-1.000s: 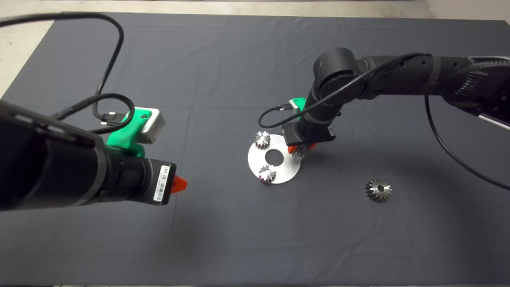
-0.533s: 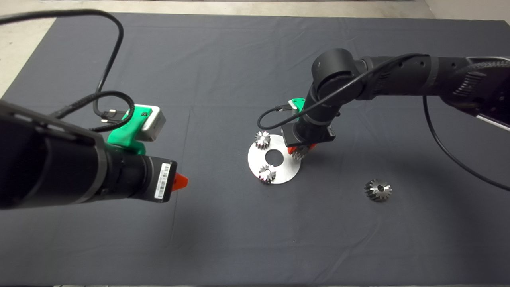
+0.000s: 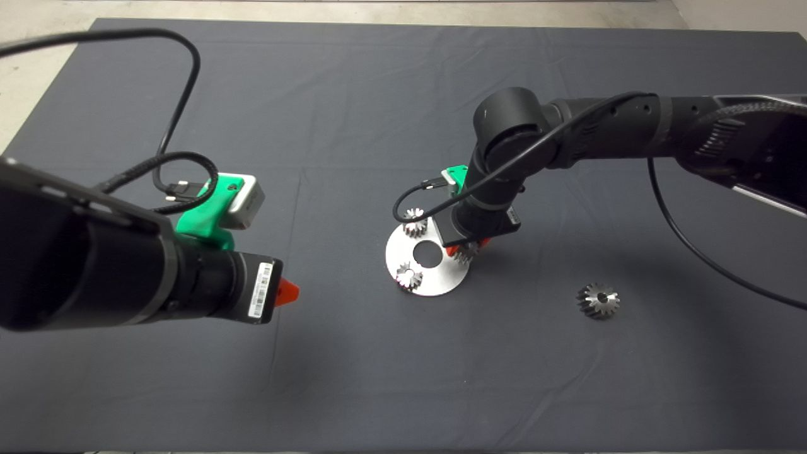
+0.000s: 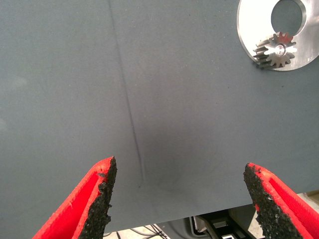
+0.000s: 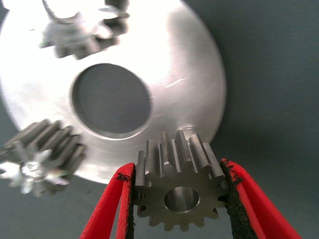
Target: Remove an incorrectly installed larger gear and replace it with the correct smaller gear
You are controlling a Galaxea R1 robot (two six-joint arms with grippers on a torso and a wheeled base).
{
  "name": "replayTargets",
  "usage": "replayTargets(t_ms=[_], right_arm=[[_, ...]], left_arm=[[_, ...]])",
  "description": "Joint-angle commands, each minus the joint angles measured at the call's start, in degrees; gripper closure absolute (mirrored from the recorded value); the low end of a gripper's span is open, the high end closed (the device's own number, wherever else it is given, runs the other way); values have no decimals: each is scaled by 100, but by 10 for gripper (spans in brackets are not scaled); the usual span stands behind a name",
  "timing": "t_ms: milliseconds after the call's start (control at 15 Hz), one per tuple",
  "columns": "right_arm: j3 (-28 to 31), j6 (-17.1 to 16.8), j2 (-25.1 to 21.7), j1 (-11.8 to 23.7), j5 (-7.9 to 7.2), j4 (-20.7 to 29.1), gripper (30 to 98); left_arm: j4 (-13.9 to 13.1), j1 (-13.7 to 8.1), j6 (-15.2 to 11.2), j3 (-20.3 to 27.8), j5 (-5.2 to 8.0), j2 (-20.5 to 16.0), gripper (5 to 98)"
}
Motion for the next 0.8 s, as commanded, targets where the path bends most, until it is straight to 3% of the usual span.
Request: replayTargets(t_ms=[0, 733], right_arm=[[152, -27, 31, 96, -476, 160, 917], [318, -28, -280, 140, -512, 180, 908]], left_arm=[[160, -52, 27, -16, 96, -16, 393], [160, -43, 27, -104, 88, 28, 393]])
